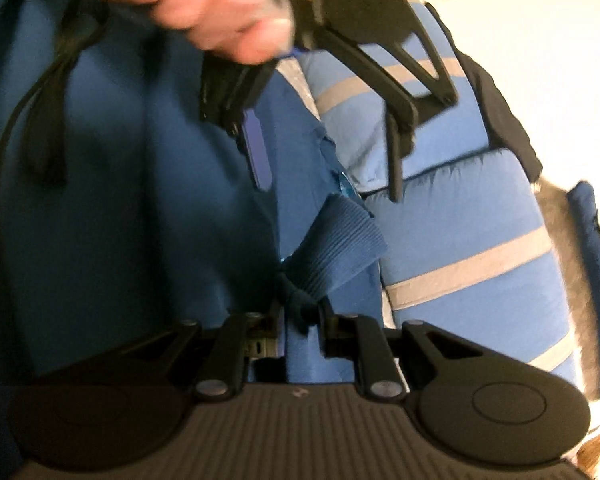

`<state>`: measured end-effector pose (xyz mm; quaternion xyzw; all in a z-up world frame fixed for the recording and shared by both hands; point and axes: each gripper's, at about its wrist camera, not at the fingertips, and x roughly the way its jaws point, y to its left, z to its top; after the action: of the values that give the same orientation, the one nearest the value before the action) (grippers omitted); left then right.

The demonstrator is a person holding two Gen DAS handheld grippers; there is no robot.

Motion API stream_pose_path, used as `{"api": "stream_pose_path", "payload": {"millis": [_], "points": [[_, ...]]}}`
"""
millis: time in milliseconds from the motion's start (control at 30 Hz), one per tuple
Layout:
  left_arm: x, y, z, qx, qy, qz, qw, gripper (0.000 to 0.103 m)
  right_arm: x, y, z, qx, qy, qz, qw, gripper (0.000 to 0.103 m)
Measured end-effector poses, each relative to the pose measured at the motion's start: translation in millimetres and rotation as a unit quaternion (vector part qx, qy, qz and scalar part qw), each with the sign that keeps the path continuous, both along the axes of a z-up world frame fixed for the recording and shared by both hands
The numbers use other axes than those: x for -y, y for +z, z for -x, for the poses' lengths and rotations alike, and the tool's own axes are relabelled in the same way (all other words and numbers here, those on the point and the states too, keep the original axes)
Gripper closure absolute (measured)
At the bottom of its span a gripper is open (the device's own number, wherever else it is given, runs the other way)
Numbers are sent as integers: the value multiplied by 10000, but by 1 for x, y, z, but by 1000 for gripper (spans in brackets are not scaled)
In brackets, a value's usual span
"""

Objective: Fold clothes

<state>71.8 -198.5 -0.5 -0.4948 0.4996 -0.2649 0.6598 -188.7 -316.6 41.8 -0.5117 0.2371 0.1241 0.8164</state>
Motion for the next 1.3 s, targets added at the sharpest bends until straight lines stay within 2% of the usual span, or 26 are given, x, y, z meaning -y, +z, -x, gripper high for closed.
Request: {"api": "stream_pose_path", "payload": {"millis": [100,167,200,233,267,333,400,433,500,533,567,633,667,733,800,867,967,1067,1167,1300], "points": [[6,-16,-1,-449,27,514,9977,17,-3,-5,3,90,102,252,9996,87],[8,-22,-1,-626,54,621,9961,29,-6,-7,5,172,161,406,9989,87],[8,-25,-1,-721,85,655,9952,42,-7,-8,6,217,197,496,9983,87],[8,-28,-1,-812,117,688,9942,50,-8,-9,7,254,236,585,9977,87],[7,-30,-1,-882,148,712,9934,52,-9,-10,8,293,280,681,9969,87],[6,-31,-2,-911,183,687,9933,72,-11,-12,9,344,358,856,9951,87],[4,-28,-3,-803,206,651,9944,86,-12,-13,11,375,407,955,9939,87],[3,-26,-3,-734,213,638,9950,91,-13,-14,12,389,423,992,9934,87],[2,-20,-4,-521,208,583,9967,96,-12,-12,11,429,400,988,9934,86],[2,-16,-4,-386,199,545,9976,98,-11,-11,10,464,357,940,9938,79],[3,-11,-3,-234,185,503,9983,98,-10,-9,9,500,314,893,9943,66],[3,-2,-3,68,158,427,9989,98,-7,-5,7,561,183,749,9954,53],[3,3,-2,213,145,410,9988,98,-4,-3,4,572,92,663,9961,50],[4,12,-1,500,123,373,9980,98,3,0,2,566,-133,482,9971,31],[3,22,1,791,135,269,9964,98,13,3,-4,545,-395,322,9972,26],[2,33,3,1094,183,92,9938,98,28,5,-13,511,-744,139,9958,25],[3,53,9,1663,247,-323,9852,98,53,9,-27,469,-1347,-172,9896,23],[8,71,19,2282,201,-760,9704,98,85,17,-41,575,-2065,-602,9749,21],[17,85,29,2809,116,-1087,9535,98,123,29,-54,664,-2847,-1259,9480,19],[18,90,34,3037,219,-1171,9453,98,166,37,-61,689,-3620,-1995,9079,16]]}}
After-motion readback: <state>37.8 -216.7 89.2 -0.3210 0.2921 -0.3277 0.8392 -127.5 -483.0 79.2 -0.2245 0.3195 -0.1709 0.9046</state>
